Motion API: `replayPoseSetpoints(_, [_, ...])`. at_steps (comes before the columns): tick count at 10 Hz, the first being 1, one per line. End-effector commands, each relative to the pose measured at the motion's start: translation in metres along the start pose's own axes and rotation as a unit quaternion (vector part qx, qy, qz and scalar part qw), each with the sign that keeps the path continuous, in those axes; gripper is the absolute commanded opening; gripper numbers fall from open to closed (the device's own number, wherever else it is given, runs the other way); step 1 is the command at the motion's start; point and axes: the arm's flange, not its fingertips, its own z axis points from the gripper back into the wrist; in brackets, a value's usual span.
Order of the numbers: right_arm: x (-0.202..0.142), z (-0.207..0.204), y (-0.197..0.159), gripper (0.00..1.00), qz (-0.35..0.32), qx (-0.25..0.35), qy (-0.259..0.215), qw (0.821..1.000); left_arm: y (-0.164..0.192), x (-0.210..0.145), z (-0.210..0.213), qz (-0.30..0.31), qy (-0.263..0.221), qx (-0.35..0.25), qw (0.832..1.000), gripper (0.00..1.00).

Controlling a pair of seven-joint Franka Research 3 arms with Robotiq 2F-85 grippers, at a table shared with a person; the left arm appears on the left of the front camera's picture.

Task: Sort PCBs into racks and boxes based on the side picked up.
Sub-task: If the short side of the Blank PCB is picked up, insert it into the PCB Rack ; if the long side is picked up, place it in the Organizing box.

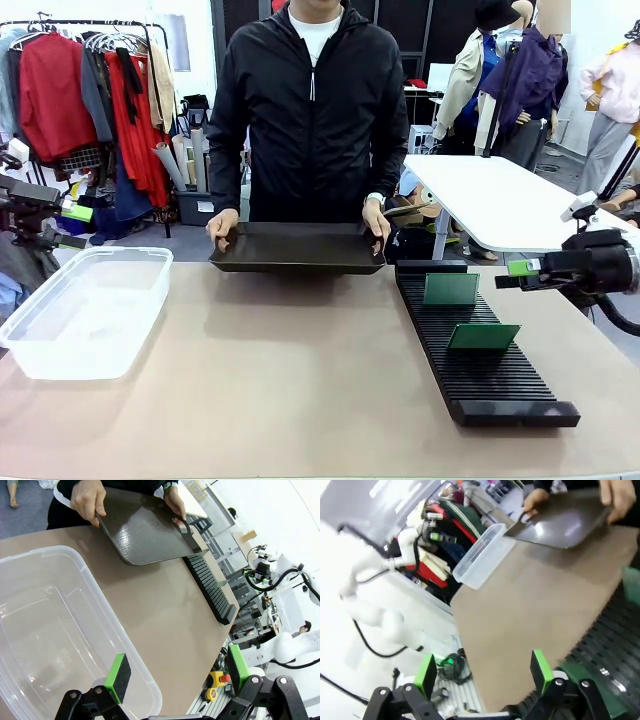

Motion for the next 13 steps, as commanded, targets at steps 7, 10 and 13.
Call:
replayPoseSetpoints(7, [0.000, 0.011, 0.051, 1.00, -0.135, -0.020, -0.024, 0.990, -0.002, 0.001, 0.001, 0.001, 0.000, 0.000, 1.000, 1.00])
replayPoseSetpoints(10, [0.000, 0.011, 0.051, 1.00, -0.135, -0.020, -0.024, 0.990, -0.002, 0.001, 0.001, 0.001, 0.000, 0.000, 1.000, 1.00])
replayPoseSetpoints(13, [0.000, 0.011, 0.051, 1.00, -0.135, -0.020, -0.024, 0.990, -0.002, 0.001, 0.001, 0.001, 0.000, 0.000, 1.000, 1.00])
